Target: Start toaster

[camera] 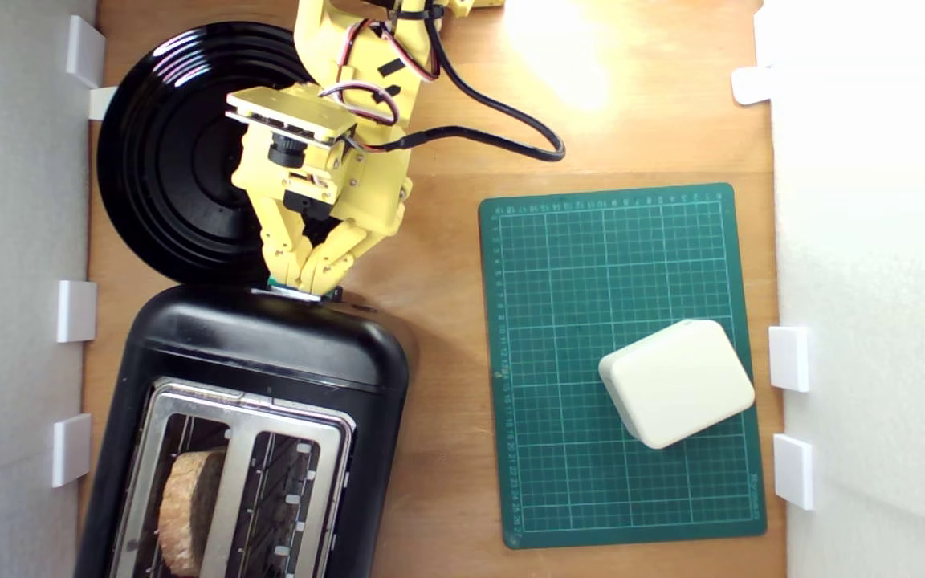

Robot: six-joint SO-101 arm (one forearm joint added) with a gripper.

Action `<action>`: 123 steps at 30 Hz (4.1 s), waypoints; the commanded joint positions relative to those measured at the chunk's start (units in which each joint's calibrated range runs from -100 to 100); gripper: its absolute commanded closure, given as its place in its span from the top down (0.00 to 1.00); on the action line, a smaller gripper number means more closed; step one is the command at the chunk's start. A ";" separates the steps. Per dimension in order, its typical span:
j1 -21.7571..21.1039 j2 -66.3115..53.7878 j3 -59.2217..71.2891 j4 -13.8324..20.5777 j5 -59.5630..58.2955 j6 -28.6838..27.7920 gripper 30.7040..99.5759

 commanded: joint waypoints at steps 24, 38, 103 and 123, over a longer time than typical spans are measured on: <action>3.56 4.32 10.30 -0.14 -10.59 1.56 0.01; 3.80 6.16 16.39 -0.80 -18.47 1.51 0.01; 4.43 17.90 10.84 -1.27 -14.53 -6.25 0.01; 2.53 12.65 2.30 -1.27 -7.16 -6.73 0.01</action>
